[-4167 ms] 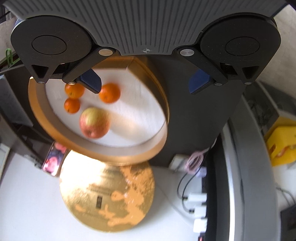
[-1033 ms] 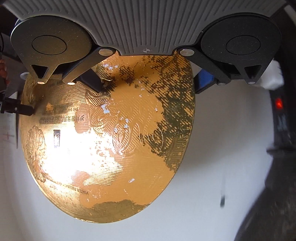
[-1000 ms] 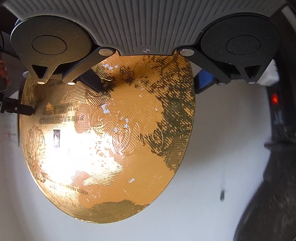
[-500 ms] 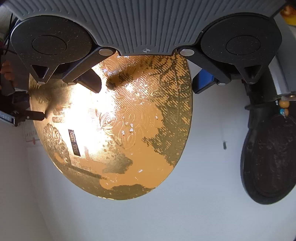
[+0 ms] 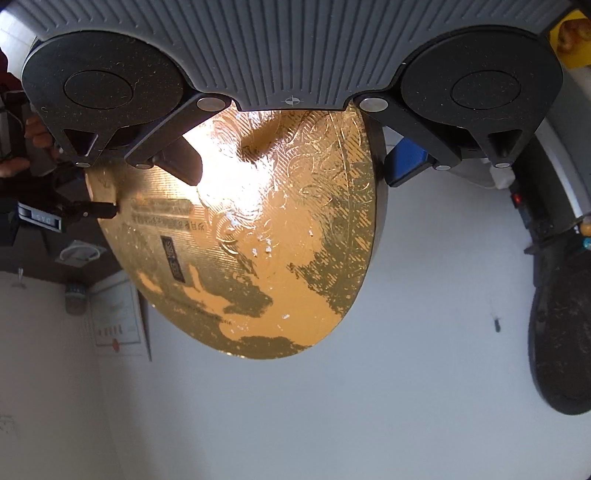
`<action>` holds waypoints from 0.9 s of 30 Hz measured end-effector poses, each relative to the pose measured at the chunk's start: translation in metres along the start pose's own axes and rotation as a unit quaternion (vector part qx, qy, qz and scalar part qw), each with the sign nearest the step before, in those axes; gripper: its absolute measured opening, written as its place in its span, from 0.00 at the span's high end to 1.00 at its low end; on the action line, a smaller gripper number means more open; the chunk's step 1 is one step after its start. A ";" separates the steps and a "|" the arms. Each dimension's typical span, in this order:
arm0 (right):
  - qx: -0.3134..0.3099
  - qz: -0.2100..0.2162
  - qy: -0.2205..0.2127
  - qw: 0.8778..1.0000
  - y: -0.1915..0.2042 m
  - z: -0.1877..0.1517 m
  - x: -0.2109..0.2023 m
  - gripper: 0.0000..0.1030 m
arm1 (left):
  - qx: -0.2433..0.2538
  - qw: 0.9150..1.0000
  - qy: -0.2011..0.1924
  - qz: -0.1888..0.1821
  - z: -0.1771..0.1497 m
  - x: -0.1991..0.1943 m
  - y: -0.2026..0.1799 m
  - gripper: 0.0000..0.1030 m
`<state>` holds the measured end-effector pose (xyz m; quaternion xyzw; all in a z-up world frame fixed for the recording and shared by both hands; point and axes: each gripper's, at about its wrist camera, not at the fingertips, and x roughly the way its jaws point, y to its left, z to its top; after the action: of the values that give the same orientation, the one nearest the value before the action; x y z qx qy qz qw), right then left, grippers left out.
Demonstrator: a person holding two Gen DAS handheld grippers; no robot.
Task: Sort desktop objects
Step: 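Lift the lid with both grippers and tilt it flat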
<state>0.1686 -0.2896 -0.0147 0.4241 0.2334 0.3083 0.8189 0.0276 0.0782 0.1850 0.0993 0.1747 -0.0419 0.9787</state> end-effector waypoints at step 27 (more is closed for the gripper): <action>0.106 -0.067 0.134 0.983 -0.071 -0.017 0.007 0.00 | 0.015 0.997 0.077 -0.028 -0.008 0.020 -0.055 0.00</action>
<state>0.1838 -0.3074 -0.0841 0.4472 0.3999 0.2802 0.7493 0.0368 0.0254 0.1609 0.1122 0.2513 -0.0646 0.9592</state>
